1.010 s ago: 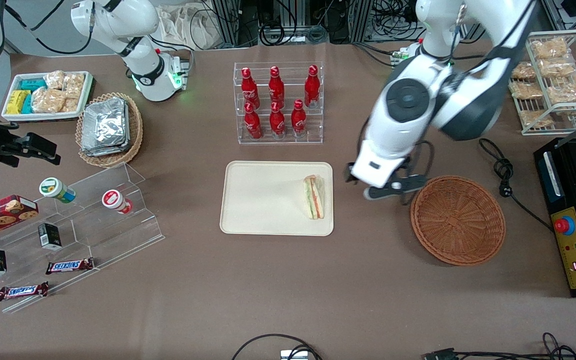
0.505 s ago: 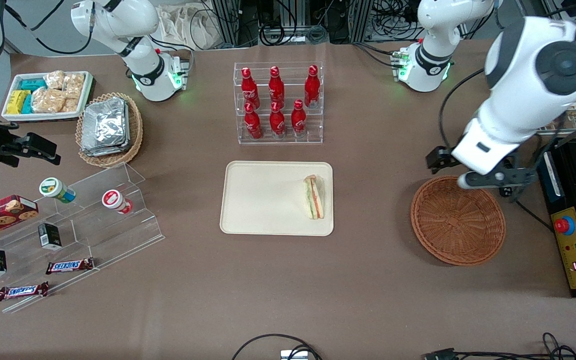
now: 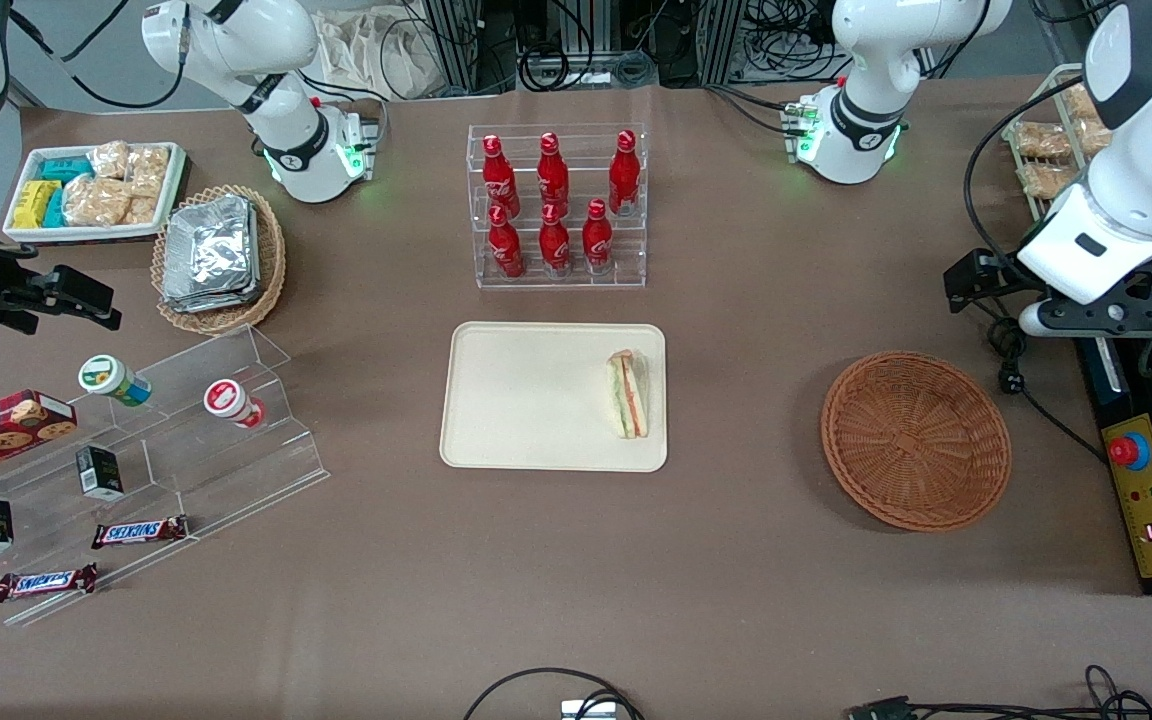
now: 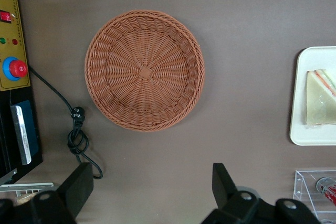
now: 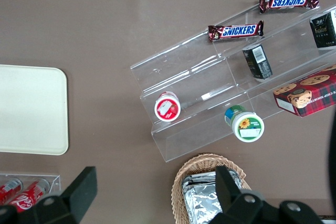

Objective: Place sandwich from basket to tray

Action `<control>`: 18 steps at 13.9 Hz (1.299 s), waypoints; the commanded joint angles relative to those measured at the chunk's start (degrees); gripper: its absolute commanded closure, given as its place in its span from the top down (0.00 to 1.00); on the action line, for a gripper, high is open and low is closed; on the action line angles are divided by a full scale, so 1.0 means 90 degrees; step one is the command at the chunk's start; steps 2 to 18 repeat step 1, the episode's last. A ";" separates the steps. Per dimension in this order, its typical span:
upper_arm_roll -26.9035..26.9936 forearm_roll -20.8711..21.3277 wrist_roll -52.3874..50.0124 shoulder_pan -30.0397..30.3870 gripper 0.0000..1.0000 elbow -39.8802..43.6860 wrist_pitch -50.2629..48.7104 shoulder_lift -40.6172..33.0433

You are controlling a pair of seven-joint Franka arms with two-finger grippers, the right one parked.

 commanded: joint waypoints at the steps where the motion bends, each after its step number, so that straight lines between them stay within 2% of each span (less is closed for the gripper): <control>1: 0.0086 -0.0088 0.0150 -0.0091 1.00 0.0180 -0.0124 -0.0022; 18: 0.0086 -0.0088 0.0150 -0.0091 1.00 0.0180 -0.0124 -0.0022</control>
